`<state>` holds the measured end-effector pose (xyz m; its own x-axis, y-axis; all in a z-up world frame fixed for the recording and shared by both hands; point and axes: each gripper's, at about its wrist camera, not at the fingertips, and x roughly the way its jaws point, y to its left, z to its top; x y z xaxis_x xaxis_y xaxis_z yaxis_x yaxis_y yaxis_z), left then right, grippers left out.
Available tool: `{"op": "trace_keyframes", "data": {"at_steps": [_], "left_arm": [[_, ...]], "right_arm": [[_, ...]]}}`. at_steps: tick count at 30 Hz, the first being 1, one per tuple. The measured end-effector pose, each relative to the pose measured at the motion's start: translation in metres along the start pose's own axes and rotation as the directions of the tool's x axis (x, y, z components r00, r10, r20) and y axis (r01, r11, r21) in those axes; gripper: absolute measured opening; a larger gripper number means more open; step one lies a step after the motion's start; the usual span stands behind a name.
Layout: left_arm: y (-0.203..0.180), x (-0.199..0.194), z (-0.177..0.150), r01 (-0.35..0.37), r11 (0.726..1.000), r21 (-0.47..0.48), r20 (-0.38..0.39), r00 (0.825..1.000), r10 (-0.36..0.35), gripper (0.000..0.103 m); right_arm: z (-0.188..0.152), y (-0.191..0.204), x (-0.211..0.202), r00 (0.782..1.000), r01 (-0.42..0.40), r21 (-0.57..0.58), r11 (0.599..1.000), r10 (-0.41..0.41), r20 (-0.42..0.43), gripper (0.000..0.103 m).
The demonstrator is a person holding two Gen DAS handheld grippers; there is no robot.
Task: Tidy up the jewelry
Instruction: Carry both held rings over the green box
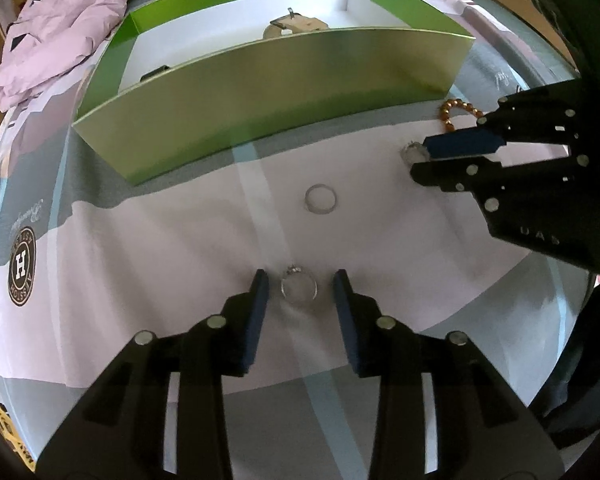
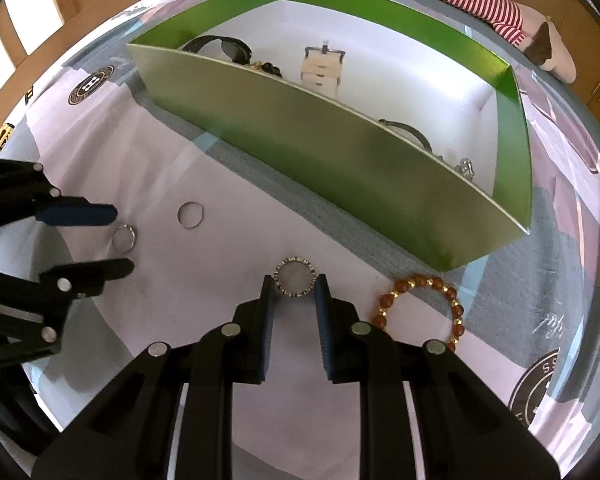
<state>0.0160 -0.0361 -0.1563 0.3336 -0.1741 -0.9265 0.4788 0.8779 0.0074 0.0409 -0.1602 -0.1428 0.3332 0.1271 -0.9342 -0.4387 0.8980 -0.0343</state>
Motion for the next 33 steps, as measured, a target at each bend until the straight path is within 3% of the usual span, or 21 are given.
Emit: {"op": "trace_keyframes", "data": {"at_steps": [2,8,13,20,26,30,33], "left_arm": [[0.0,0.0,0.001,0.004,1.0,-0.002,0.003,1.0,-0.004,0.017],[-0.004,-0.007,0.002,-0.022,1.0,0.01,0.03,0.999,0.022,0.017],[0.002,-0.032,0.015,-0.008,1.0,-0.023,0.106,0.994,0.011,0.017],[0.024,-0.07,0.044,0.0,0.991,-0.134,0.229,0.973,0.031,0.017],[0.032,-0.075,0.084,-0.038,0.982,-0.184,0.327,0.94,0.098,0.017],[0.04,-0.051,0.102,-0.092,0.975,-0.201,0.304,0.941,0.152,0.017],[0.048,-0.036,0.107,-0.087,0.971,-0.221,0.279,0.949,0.149,0.017]], "right_arm": [[0.0,0.001,0.001,1.0,0.003,-0.004,1.0,-0.003,-0.001,0.02],[-0.001,0.001,0.0,1.0,0.003,-0.007,1.0,-0.003,0.0,0.02],[0.001,0.0,-0.005,1.0,0.001,0.001,1.0,-0.001,0.016,0.02],[0.016,-0.01,-0.043,0.989,-0.043,0.044,0.998,0.036,0.147,0.02],[0.029,-0.052,-0.085,0.941,-0.121,0.188,0.975,0.053,0.333,0.02],[0.039,-0.08,-0.087,0.919,-0.162,0.284,0.945,0.039,0.393,0.02],[0.043,-0.086,-0.071,0.931,-0.141,0.312,0.94,0.019,0.365,0.02]]}}
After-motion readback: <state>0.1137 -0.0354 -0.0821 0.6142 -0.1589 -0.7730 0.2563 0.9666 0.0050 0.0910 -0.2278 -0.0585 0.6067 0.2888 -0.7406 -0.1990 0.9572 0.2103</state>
